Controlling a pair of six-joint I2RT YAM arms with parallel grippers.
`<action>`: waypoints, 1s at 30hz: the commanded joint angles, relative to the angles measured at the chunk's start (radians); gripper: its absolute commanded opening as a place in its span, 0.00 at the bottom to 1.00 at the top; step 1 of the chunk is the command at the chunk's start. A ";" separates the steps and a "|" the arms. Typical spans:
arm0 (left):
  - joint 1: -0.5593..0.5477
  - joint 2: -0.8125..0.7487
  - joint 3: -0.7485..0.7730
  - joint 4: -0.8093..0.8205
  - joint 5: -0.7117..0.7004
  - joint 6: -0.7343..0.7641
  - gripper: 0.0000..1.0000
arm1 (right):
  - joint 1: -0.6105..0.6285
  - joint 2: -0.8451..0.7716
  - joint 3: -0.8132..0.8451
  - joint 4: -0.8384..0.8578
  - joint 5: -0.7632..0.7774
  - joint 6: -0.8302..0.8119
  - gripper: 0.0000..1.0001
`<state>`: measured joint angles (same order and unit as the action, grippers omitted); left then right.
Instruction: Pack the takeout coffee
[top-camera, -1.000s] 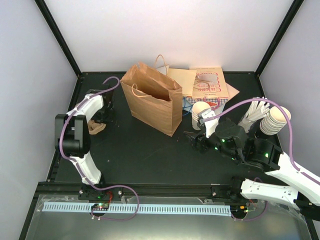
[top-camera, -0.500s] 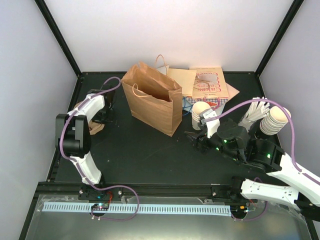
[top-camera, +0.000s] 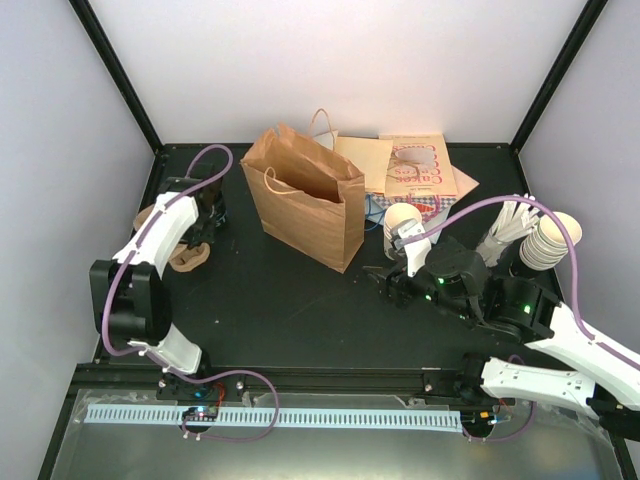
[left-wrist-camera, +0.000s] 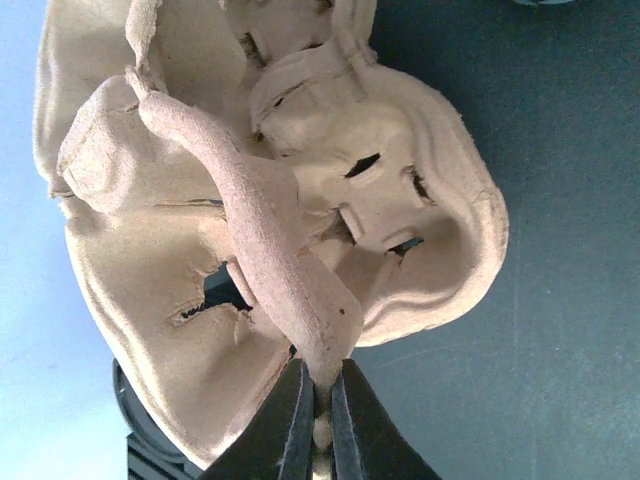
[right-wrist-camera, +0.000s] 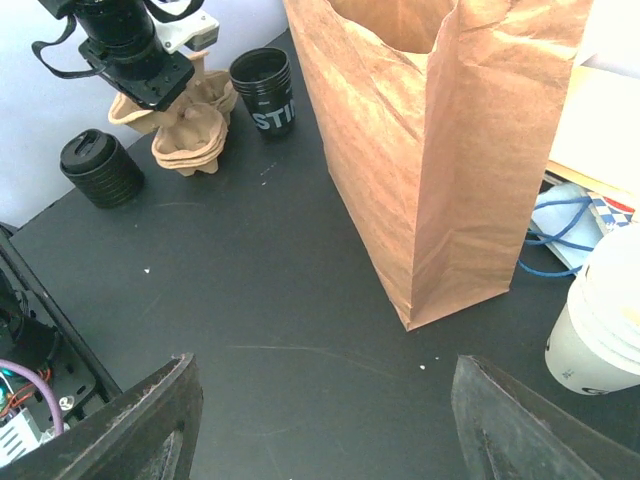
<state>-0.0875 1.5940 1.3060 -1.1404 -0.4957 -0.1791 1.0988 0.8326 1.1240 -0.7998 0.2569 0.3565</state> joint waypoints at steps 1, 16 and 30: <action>-0.028 -0.051 0.045 -0.068 -0.097 -0.043 0.01 | -0.003 -0.003 -0.007 0.027 -0.010 0.010 0.71; -0.493 -0.353 -0.149 -0.177 0.191 -0.349 0.05 | -0.002 -0.015 0.007 0.015 0.041 0.003 0.71; -1.005 -0.135 -0.177 0.135 0.382 -0.639 0.08 | -0.002 0.010 -0.008 0.040 0.028 0.011 0.71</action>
<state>-1.0309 1.3396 1.0622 -1.1313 -0.1551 -0.7471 1.0988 0.8494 1.1194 -0.7815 0.2760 0.3580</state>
